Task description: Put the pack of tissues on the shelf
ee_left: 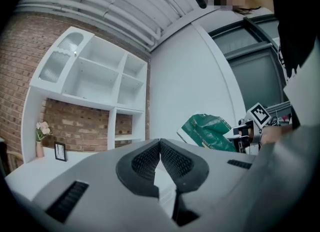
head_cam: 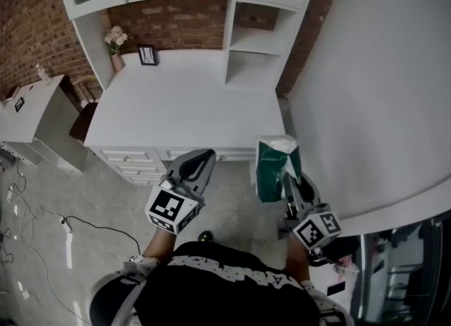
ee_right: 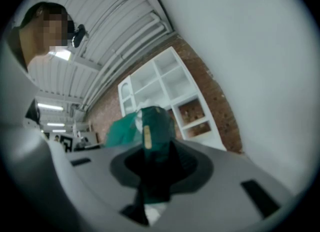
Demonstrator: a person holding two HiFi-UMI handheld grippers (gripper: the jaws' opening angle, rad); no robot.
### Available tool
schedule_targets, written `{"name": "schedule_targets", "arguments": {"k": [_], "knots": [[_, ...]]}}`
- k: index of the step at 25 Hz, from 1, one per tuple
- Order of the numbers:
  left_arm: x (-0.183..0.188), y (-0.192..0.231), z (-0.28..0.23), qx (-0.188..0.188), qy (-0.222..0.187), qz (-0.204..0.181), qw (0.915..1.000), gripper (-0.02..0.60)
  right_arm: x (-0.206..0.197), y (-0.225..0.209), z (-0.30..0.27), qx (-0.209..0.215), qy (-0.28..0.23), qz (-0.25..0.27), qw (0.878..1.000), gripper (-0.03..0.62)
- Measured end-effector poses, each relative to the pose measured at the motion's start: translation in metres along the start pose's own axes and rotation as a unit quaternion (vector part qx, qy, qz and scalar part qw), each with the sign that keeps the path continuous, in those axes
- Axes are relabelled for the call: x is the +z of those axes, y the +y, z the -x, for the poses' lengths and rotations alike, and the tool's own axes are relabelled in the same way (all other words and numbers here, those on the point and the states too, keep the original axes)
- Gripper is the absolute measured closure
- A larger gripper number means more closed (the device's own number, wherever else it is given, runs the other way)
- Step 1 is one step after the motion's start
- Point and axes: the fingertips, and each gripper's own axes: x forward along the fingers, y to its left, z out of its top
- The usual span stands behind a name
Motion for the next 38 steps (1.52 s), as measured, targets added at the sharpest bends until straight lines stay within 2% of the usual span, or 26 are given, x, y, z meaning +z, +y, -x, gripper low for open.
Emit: {"name": "schedule_targets", "arguments": {"k": [11,20,38], "knots": [[-0.011,0.064,-0.011,0.004,0.002,0.01,0.9999,0.545,-0.008,-0.001,-0.063,-0.01,0.003,-0.003,1.0,0.492],[-0.023,0.088,-0.022,0.016,0.008,0.022,0.9996,0.545,-0.014,-0.01,-0.092,-0.007,0.026,-0.004,1.0,0.491],[-0.019,0.151,-0.087,0.104,0.014,-0.025,0.9942,0.545,-0.001,-0.066,-0.21,0.084,0.031,-0.019,0.996,0.491]]}}
